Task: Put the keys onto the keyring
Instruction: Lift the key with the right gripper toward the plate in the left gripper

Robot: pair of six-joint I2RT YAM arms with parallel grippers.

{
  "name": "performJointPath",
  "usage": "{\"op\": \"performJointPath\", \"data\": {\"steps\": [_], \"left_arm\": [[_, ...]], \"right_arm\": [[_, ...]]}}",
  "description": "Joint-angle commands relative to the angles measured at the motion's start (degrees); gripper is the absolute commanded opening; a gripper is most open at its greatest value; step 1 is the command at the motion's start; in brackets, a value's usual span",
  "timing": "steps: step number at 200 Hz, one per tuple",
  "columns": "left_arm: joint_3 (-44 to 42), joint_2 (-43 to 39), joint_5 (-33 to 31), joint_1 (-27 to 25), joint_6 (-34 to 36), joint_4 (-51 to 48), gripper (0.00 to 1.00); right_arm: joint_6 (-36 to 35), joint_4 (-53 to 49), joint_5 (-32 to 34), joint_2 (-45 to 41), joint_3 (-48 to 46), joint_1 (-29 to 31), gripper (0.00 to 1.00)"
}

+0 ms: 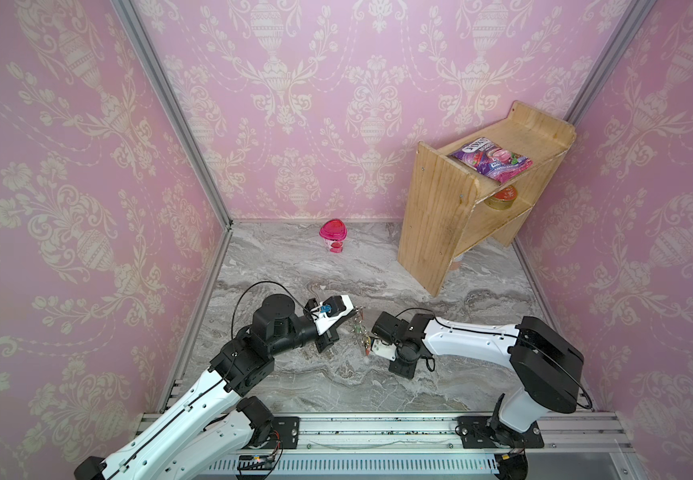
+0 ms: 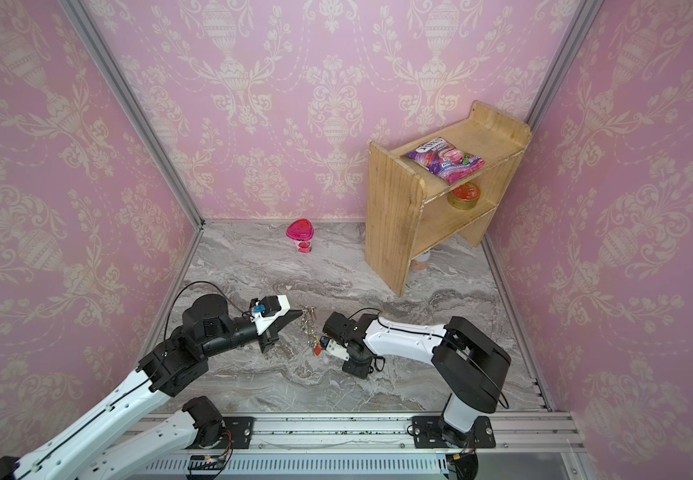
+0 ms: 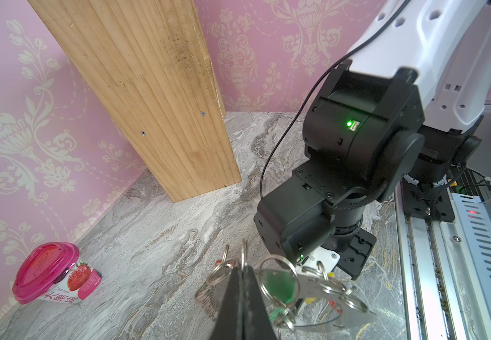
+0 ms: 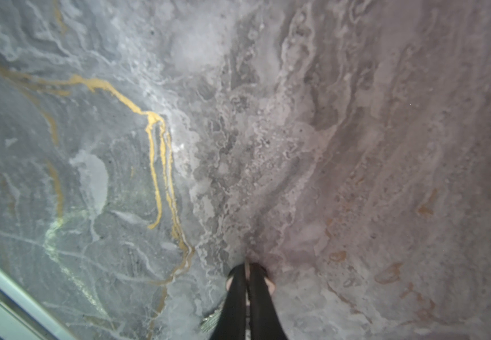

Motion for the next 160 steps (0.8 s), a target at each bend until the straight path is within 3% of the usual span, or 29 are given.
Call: {"op": "performJointPath", "data": {"steps": [1,50,100,133,160], "left_arm": [[-0.1,-1.1,1.2,0.4,0.1,0.8,0.00],[0.1,-1.3,1.6,0.5,0.0,0.9,0.00],[0.4,-1.1,2.9,0.4,-0.5,1.4,0.00],[0.4,-1.2,3.3,0.4,-0.6,1.8,0.00],[0.6,0.1,4.4,0.3,-0.5,1.4,0.00]], "right_arm": [[1.1,-0.7,0.6,-1.8,0.0,-0.3,0.00],[5.9,-1.0,-7.2,-11.3,0.2,-6.2,0.00],[8.1,6.3,-24.9,-25.3,-3.7,-14.0,0.00],[7.8,11.9,-33.9,-32.3,-7.3,-14.9,0.00],[6.6,13.5,-37.5,-36.4,-7.3,-14.9,0.00]]}}
